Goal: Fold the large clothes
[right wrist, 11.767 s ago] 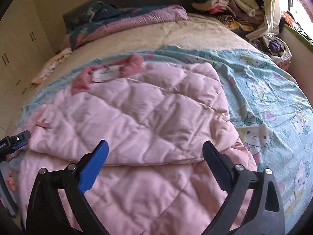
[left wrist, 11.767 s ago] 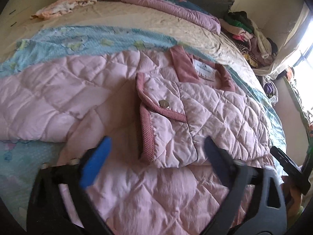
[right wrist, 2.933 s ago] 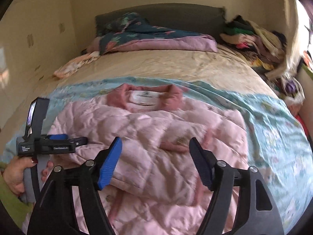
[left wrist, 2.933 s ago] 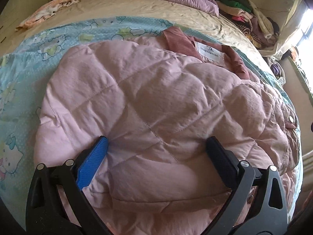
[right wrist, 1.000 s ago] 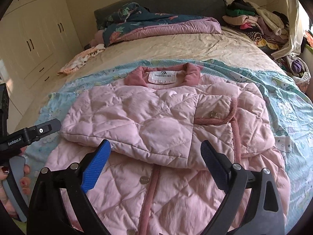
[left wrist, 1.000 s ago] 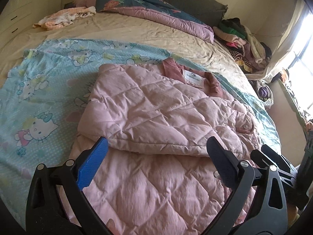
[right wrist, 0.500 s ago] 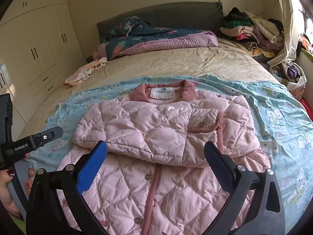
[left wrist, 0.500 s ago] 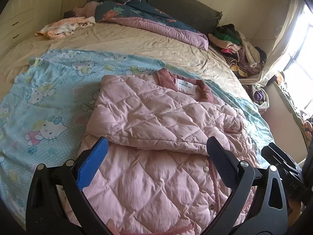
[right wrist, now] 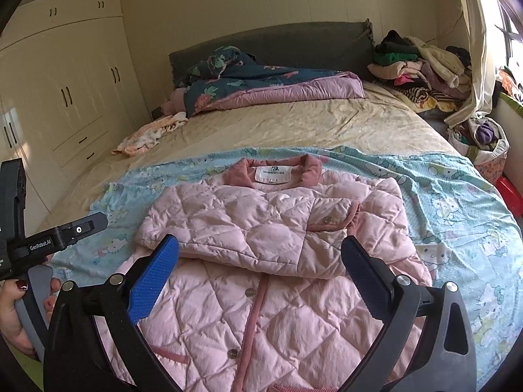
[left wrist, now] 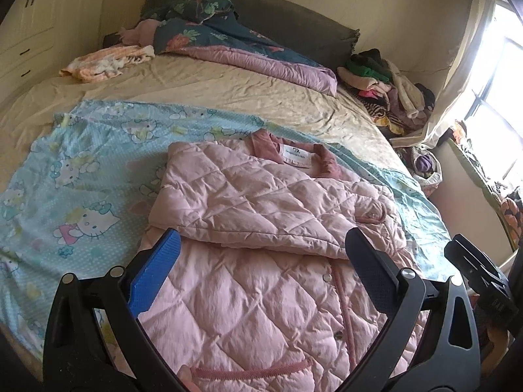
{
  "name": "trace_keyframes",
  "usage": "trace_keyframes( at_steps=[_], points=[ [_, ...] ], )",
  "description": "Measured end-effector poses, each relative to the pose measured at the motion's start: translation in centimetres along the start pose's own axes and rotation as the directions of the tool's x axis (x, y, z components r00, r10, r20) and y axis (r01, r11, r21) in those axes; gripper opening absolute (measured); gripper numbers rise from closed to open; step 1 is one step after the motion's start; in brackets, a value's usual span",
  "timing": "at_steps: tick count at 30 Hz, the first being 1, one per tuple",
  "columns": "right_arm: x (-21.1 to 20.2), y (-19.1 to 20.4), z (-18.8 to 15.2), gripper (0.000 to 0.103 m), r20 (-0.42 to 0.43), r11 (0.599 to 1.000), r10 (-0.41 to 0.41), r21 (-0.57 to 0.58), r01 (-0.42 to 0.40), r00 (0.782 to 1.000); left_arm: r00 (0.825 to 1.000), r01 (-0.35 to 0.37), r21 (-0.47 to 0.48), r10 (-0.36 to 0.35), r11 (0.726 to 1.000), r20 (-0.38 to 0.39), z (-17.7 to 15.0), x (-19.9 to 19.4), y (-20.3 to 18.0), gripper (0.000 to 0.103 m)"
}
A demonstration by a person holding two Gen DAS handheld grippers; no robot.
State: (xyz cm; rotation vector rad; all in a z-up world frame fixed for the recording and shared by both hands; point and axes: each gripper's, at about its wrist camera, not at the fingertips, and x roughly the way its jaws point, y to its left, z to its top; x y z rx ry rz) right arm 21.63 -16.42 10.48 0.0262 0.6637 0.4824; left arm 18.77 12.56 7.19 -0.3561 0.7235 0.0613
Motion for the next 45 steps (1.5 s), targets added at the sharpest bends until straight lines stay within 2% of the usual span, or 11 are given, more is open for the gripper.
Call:
trace_keyframes(
  at_steps=[17,30,36,45],
  points=[
    [-4.0,-1.1,-2.4,0.099,0.041,1.0,-0.008,-0.021,0.009,0.999,0.999,0.0,0.015,-0.001,1.0,0.053,-2.8,-3.5,-0.5,0.095],
    [-6.3,-2.4,-5.0,0.099,0.032,0.999,-0.04,-0.032,0.041,0.999,0.999,-0.018,0.013,0.018,1.0,0.05,-5.9,-5.2,0.5,0.094],
    [-7.7,-2.9,-6.5,0.099,0.028,0.998,-0.047,-0.037,0.048,0.999,0.997,-0.022,0.02,0.02,1.0,0.079,-6.9,-6.9,0.9,0.095],
    [-8.5,-4.4,-8.6,0.099,-0.003,0.996,-0.08,-0.033,0.08,0.997,0.996,-0.055,0.045,0.052,0.997,0.07,-8.9,-7.4,2.1,0.095]
  ],
)
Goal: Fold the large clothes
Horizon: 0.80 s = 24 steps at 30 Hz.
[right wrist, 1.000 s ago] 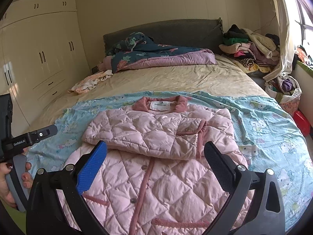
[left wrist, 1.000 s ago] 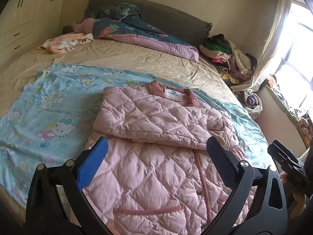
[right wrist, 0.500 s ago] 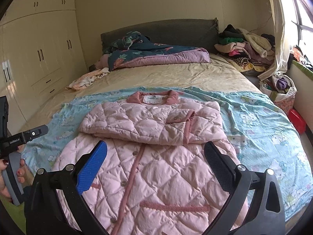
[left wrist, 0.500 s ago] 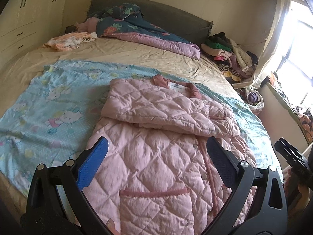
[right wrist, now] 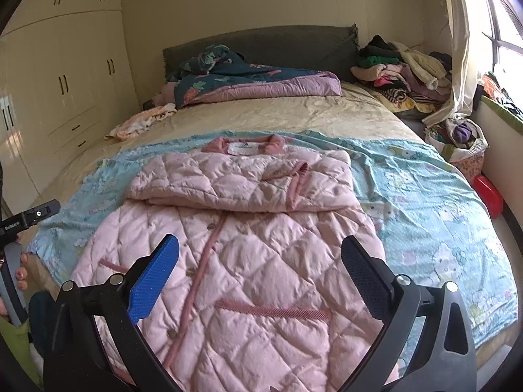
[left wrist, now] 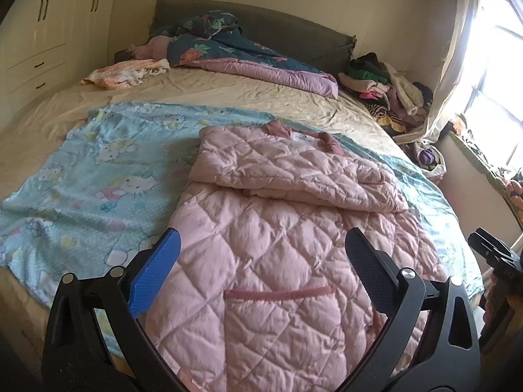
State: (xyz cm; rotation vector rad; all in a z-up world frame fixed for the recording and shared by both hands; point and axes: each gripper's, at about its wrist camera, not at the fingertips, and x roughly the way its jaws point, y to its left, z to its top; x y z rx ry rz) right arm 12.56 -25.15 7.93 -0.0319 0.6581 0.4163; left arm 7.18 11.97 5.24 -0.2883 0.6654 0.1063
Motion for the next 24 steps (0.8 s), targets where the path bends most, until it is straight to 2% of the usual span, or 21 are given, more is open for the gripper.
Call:
trace_keyframes(
  at_steps=[14,24],
  points=[
    [0.1,-3.0,-3.6,0.099,-0.07,0.998,-0.048,0.03,0.05,0.996,0.996,-0.04,0.029,0.042,0.999,-0.08,-3.6,1.1,1.6,0.095],
    [0.6,-4.8,-6.3,0.099,-0.123,0.996,-0.085,0.021,0.088,0.989,0.985,-0.1,0.064,0.108,0.993,-0.133,-7.4,1.7,3.0,0.095]
  ],
)
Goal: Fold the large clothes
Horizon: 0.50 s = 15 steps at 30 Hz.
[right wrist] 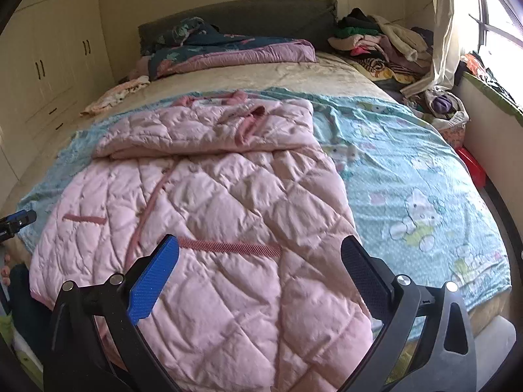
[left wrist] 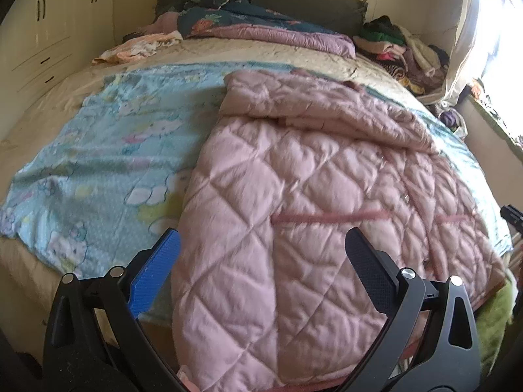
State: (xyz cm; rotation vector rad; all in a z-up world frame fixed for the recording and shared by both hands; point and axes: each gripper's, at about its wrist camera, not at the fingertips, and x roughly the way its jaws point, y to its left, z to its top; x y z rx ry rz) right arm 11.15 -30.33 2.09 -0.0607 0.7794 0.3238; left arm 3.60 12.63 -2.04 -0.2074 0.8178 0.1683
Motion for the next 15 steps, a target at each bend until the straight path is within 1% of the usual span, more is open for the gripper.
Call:
trace_keyframes(
  at_steps=[9,15],
  points=[
    [0.2,-1.7,-2.3,0.099,-0.04,0.999,-0.035,-0.003,0.035,0.999,0.997,-0.045,-0.023,0.044,0.999,-0.06,-3.0,1.0,2.4,0.095],
    [0.1,-3.6,-4.0,0.099,-0.073,0.998,-0.053,0.029,0.055,0.996,0.995,-0.061,-0.029,0.058,0.998,-0.085,-4.5,1.2,3.5,0.095]
  ],
)
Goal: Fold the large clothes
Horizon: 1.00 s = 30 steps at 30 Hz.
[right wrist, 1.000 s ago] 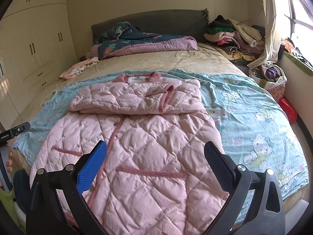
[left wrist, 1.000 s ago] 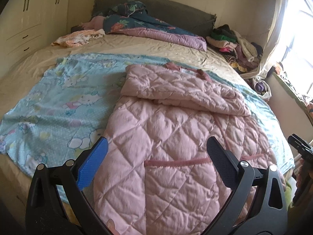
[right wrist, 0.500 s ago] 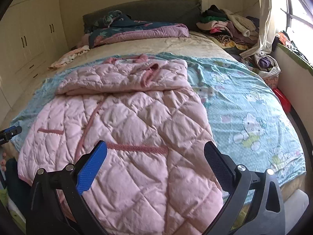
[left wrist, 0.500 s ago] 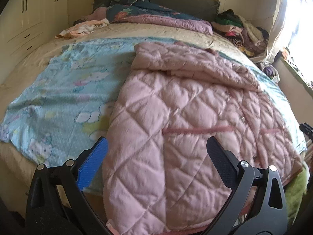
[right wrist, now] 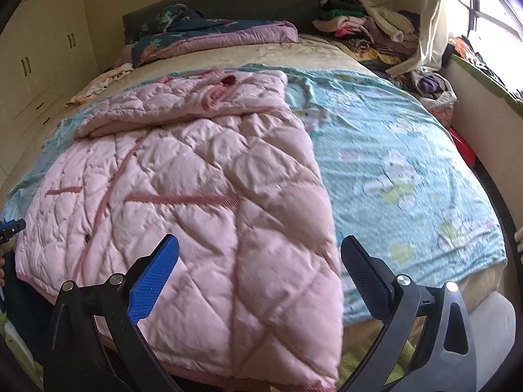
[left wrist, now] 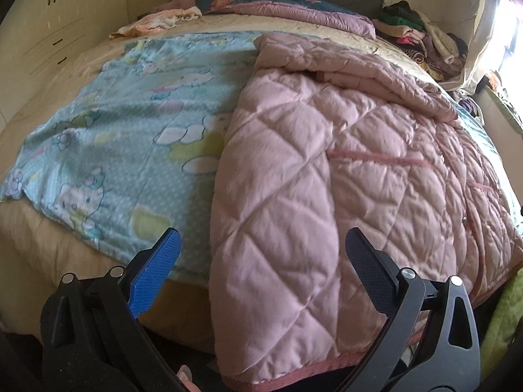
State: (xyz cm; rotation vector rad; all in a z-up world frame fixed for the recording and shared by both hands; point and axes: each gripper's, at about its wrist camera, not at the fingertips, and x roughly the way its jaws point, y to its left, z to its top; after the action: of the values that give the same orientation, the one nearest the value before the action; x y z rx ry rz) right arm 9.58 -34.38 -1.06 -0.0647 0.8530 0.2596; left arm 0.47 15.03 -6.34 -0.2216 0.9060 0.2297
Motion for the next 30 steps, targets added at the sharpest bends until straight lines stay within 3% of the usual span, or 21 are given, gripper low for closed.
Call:
trace_keyframes(
  at_steps=[9,18,24,30],
  points=[
    [0.3,-2.1,-3.1,0.099,-0.075,1.0,-0.01,0.02,0.011,0.997,1.0,0.003,-0.025,-0.003,1.0,-0.024,-1.6,-0.1,1.2,0.095],
    [0.9,-3.1,-5.3,0.099,-0.165,0.998,0.037,0.057,-0.028,0.986,0.998,0.013,-0.064,-0.017,0.998,-0.054,-2.6,-0.3,2.9,0.095],
    [1.2,-2.4,-5.8,0.098,-0.212,0.998,0.059,0.02,-0.056,0.976,0.994,0.063,-0.054,-0.067,0.997,-0.082,-3.4,-0.3,2.7,0.095],
    [2.5,-2.1,-6.4,0.097,-0.278,0.997,0.076,0.021,-0.072,0.958,0.979,0.142,-0.042,-0.146,0.989,-0.14,-3.9,1.0,1.7,0.095]
  ],
)
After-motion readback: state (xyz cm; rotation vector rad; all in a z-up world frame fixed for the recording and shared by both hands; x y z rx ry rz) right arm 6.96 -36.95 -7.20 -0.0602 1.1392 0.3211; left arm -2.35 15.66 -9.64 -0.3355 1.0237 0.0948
